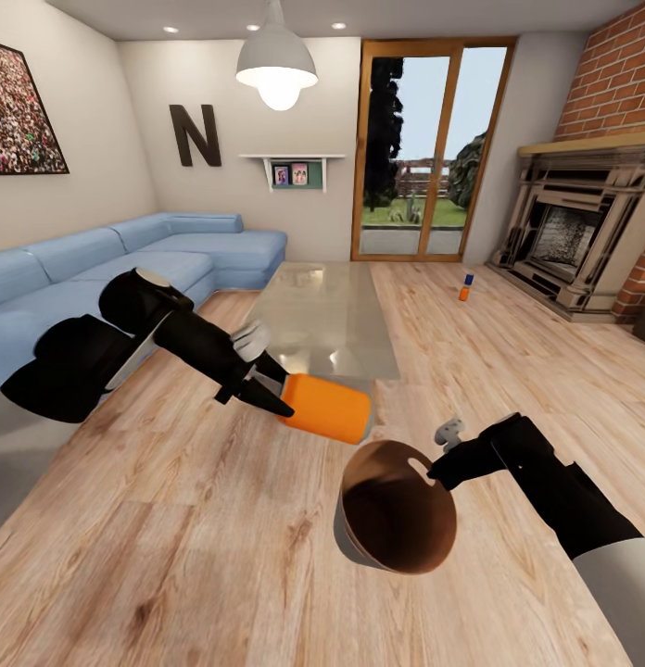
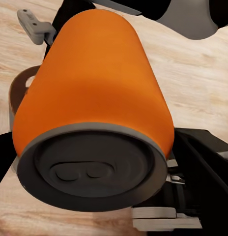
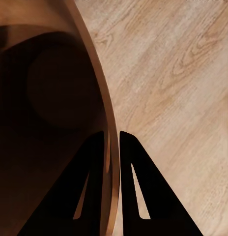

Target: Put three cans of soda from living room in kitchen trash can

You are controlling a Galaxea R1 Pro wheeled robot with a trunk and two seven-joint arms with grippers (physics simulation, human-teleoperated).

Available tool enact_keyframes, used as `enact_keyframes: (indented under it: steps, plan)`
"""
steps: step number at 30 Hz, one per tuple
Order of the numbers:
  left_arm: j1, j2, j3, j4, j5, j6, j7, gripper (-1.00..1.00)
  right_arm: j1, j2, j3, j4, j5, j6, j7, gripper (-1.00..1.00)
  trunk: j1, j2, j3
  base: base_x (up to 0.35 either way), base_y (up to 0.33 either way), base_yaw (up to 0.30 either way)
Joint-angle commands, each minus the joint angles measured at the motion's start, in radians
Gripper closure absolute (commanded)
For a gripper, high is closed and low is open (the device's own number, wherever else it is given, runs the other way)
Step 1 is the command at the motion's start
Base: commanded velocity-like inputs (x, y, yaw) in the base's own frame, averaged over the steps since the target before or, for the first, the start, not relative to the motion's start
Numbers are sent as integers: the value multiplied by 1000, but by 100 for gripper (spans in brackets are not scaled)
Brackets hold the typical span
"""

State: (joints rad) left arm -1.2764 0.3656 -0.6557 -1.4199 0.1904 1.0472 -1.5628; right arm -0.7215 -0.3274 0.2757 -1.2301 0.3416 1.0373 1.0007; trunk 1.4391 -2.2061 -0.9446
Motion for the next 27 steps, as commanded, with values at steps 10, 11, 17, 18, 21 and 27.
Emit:
enact_keyframes:
  steps: [10, 11, 17, 18, 21, 27]
  plan:
    - [52, -85, -2, 12, -2, 0, 106, 100, -3, 19, 0, 0, -19, 10, 6, 100, 0, 0, 0, 0, 0, 0]
    - [53, -88, -2, 12, -2, 0, 108, 100, -4, 21, 0, 0, -19, 10, 6, 100, 0, 0, 0, 0, 0, 0]
    - [68, -108, -16, 12, -2, 0, 118, 100, -5, 31, 0, 0, -19, 10, 6, 100, 0, 0, 0, 0, 0, 0]
    - [71, -109, -18, 12, -3, 0, 119, 100, -5, 33, 0, 0, -19, 10, 6, 100, 0, 0, 0, 0, 0, 0]
    - [84, -111, -24, 12, -3, 0, 133, 100, -6, 40, 0, 0, 0, 10, 6, 100, 0, 0, 0, 0, 0, 0]
    - [102, -111, -61, 15, -32, 0, 165, 100, -7, 63, -1, 0, 49, 10, 7, 100, 0, 0, 0, 0, 0, 0]
